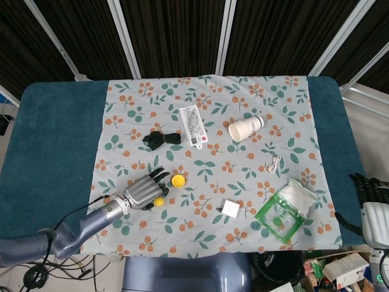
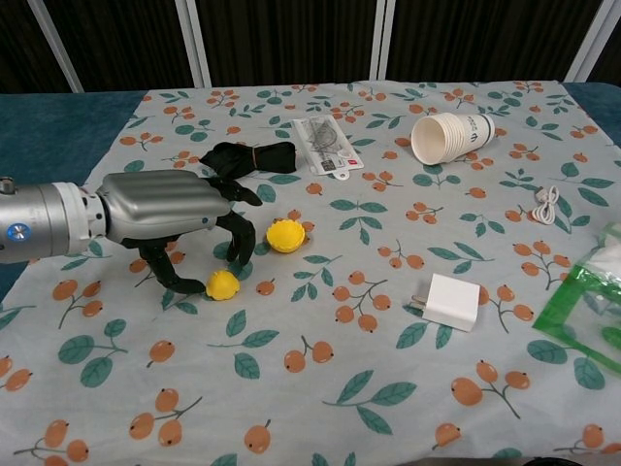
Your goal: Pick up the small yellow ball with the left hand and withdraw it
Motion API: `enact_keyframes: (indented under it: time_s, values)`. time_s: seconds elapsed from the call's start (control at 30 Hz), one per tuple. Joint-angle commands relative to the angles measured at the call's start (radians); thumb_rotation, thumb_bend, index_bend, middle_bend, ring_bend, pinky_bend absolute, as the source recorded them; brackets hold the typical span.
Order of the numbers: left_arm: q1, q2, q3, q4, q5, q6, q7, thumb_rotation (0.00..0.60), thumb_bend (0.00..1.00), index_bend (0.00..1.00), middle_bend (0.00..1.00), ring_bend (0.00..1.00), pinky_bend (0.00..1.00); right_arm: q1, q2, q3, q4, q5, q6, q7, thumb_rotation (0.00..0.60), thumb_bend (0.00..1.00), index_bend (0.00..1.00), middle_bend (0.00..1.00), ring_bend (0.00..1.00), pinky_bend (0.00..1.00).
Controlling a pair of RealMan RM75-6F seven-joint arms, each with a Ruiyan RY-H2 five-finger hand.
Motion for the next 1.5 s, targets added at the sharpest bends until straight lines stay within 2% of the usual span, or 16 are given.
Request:
enact_keyframes:
  time_s: [0.03, 0.47, 1.03, 1.2, 1.5]
  values:
    - [-0.002, -0.004, 0.002, 0.005, 0.000, -0.004, 0.002, 0.600, 0.27, 0.38, 0.39, 0.01, 0.02, 0.001, 0.000, 0.000, 0.000, -0.001, -0.001, -0.001, 0.600, 0.10, 0.11, 0.08, 0.11, 0.19]
    - [-0.004, -0.020, 0.013, 0.014, 0.002, -0.011, 0.001, 0.600, 0.30, 0.39, 0.40, 0.01, 0.02, 0.002, 0.000, -0.004, 0.005, -0.009, 0.000, -0.003, 0.600, 0.10, 0.11, 0.08, 0.11, 0.19]
    - [-0.007, -0.009, 0.022, -0.004, 0.008, -0.010, 0.005, 0.600, 0.36, 0.46, 0.47, 0.04, 0.05, 0.002, -0.001, -0.002, 0.003, -0.004, 0.000, -0.003, 0.600, 0.11, 0.11, 0.08, 0.11, 0.19]
    - [-0.003, 0.016, 0.011, -0.027, 0.004, 0.012, -0.005, 0.600, 0.36, 0.45, 0.47, 0.04, 0.05, 0.001, -0.001, -0.001, 0.002, -0.003, 0.001, -0.003, 0.600, 0.11, 0.11, 0.08, 0.11, 0.19]
    - [-0.014, 0.051, -0.039, -0.063, -0.004, 0.049, -0.035, 0.600, 0.36, 0.45, 0.46, 0.04, 0.08, 0.001, -0.001, -0.001, -0.002, 0.000, -0.001, -0.003, 0.600, 0.11, 0.11, 0.08, 0.11, 0.19]
